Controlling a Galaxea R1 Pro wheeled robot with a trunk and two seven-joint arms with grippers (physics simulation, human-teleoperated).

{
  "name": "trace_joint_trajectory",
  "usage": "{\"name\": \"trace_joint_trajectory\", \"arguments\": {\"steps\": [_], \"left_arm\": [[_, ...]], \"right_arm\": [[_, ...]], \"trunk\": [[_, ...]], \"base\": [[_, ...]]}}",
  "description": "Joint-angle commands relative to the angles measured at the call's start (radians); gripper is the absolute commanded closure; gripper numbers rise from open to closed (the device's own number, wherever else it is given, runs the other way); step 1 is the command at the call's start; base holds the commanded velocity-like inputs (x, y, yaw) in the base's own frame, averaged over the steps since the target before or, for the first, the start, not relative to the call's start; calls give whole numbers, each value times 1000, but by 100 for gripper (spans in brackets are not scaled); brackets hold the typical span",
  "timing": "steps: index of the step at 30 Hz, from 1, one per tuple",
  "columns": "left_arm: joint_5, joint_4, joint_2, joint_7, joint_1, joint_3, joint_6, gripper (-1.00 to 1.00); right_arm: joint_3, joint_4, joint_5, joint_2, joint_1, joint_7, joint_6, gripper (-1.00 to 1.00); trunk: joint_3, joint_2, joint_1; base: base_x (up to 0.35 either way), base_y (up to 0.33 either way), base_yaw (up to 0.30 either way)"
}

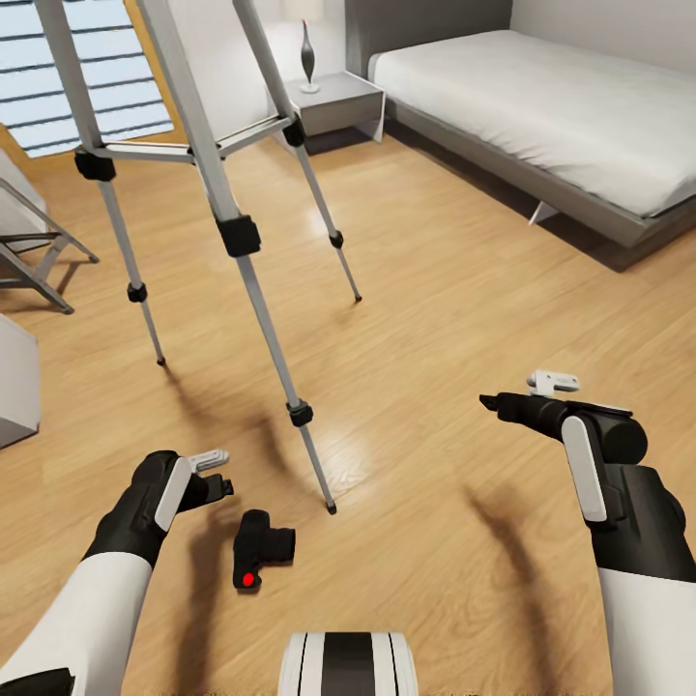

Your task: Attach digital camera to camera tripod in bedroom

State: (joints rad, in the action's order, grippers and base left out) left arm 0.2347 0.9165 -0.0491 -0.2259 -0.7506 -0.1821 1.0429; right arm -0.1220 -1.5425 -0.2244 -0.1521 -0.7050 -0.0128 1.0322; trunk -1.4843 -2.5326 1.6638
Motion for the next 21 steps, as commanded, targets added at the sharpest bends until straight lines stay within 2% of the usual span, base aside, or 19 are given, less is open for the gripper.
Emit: {"name": "trace_joint_trajectory", "arguments": {"steps": [1, 10, 18, 21], "left_arm": [[11, 1, 0, -9, 0, 0, 3, -100], [10, 21, -1, -2, 4, -1, 4, -100], [15, 137, 0, 0, 18, -2, 4, -100], [18, 221, 1, -1, 30, -2, 4, -100]], "right_arm": [[-1, -1, -2, 0, -1, -1, 4, -100], [0, -29, -2, 2, 4, -1, 14, -100], [23, -65, -1, 2, 56, -12, 15, -100], [29, -71, -1, 3, 67, -40, 13, -100]], "trunk": [[-5, -1, 0], [-39, -3, 4], [-70, -5, 8], [-82, -5, 9]], "base": [[0, 0, 0], [0, 0, 0], [0, 0, 0], [0, 0, 0]]}}
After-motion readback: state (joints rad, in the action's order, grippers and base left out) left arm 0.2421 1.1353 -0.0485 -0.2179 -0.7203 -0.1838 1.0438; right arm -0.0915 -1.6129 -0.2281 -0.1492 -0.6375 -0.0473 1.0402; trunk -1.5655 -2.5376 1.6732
